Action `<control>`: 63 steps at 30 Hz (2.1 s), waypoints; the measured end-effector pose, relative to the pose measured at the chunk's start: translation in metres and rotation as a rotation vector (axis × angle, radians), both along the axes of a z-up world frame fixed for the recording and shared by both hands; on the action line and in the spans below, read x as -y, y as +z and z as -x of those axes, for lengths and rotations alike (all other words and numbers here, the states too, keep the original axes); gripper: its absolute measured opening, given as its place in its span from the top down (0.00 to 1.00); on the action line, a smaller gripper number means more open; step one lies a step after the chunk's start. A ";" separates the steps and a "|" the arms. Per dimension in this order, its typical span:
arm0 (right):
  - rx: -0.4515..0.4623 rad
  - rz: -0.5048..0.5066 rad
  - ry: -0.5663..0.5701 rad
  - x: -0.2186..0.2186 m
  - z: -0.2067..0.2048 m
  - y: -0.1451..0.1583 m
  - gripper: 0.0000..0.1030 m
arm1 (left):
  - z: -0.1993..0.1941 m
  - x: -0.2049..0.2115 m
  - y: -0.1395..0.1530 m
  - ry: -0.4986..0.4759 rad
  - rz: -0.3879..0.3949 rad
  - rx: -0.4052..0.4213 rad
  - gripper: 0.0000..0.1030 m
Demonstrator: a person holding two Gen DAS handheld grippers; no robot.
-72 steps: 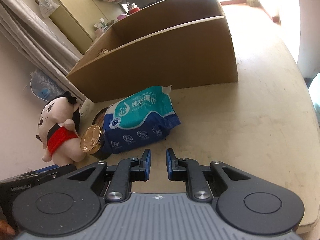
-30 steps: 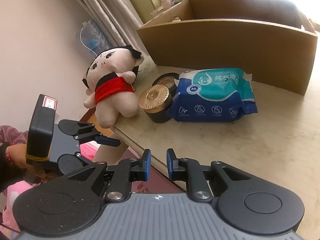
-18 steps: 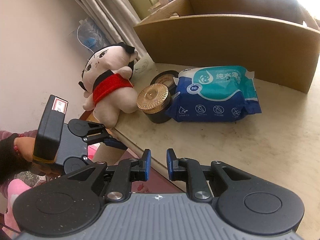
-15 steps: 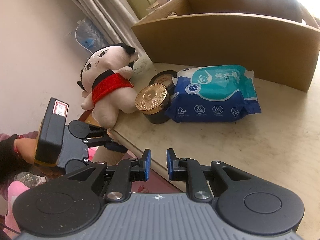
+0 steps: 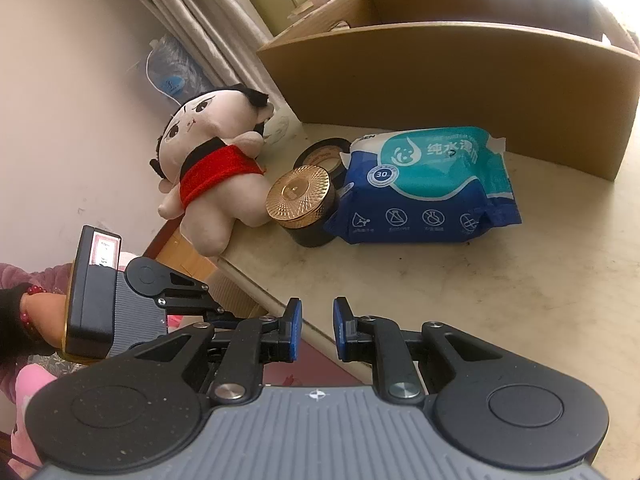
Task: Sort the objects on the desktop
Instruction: 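Bring the open left gripper to the board's other edge while the right gripper holds it, then close the left gripper on the pink board while the right gripper keeps holding it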
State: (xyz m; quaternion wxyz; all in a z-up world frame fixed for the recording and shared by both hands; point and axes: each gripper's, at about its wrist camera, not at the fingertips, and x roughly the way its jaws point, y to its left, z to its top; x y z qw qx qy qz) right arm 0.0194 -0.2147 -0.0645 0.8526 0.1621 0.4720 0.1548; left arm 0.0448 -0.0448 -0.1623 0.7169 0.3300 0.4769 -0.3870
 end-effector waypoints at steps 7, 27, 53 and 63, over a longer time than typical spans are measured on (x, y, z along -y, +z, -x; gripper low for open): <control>0.013 0.023 0.073 -0.015 0.002 0.003 0.82 | -0.004 -0.029 0.013 0.000 0.002 0.016 0.88; 0.202 0.344 0.691 -0.114 0.006 -0.019 0.81 | 0.044 -0.069 0.055 0.064 0.069 0.156 0.91; 0.324 0.425 0.749 -0.094 0.058 0.039 0.85 | 0.091 -0.037 0.110 0.138 0.120 0.363 0.92; 0.364 0.554 0.611 -0.045 0.052 0.116 0.87 | 0.075 0.007 0.159 0.156 0.313 0.533 0.92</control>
